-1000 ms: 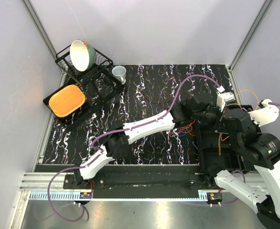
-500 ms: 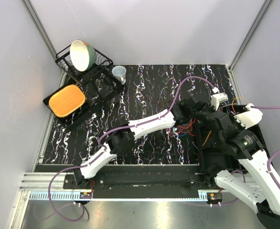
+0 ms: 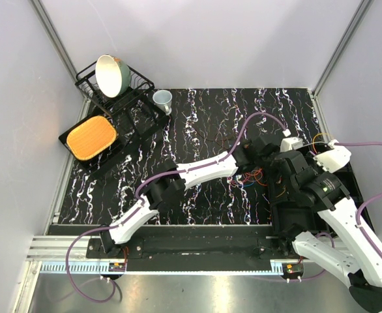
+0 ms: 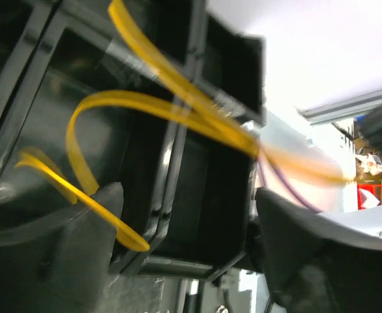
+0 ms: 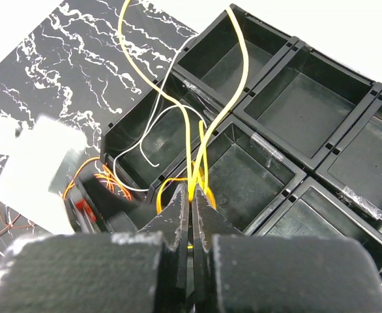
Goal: Untangle the cables
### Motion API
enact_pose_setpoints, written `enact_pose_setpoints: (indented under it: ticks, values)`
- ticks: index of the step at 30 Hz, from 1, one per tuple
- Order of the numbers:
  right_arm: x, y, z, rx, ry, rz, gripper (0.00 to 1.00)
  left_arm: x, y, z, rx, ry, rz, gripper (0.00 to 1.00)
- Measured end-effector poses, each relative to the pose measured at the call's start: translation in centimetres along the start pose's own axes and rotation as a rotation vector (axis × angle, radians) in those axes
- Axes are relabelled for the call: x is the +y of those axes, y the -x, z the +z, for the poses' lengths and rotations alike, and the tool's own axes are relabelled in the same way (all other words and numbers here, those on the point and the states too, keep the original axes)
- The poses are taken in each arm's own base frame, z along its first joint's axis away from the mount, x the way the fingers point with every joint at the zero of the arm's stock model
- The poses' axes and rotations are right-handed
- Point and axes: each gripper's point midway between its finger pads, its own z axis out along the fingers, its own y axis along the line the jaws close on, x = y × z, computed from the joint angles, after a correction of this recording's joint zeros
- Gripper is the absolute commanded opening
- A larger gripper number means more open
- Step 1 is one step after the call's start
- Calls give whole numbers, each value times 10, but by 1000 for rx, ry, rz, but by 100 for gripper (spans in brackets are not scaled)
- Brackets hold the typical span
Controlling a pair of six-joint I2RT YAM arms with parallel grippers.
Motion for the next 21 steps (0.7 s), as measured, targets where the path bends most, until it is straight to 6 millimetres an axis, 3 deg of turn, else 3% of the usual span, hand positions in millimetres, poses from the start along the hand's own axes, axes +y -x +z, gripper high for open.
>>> enact_pose_setpoints:
  ticks: [3, 8, 16, 21]
  values:
    - [0, 1, 1, -9, -6, 5, 0, 16, -20, -7, 53, 69, -28, 99]
    - [0, -1, 3, -11, -26, 13, 0, 30, -36, -33, 100, 183, -60, 99]
    - [0, -21, 12, 18, -110, -30, 0, 48, -38, -127, 87, 381, -112, 99]
    - [-3, -34, 20, 34, -176, -17, 0, 61, -53, -187, 95, 519, -122, 99]
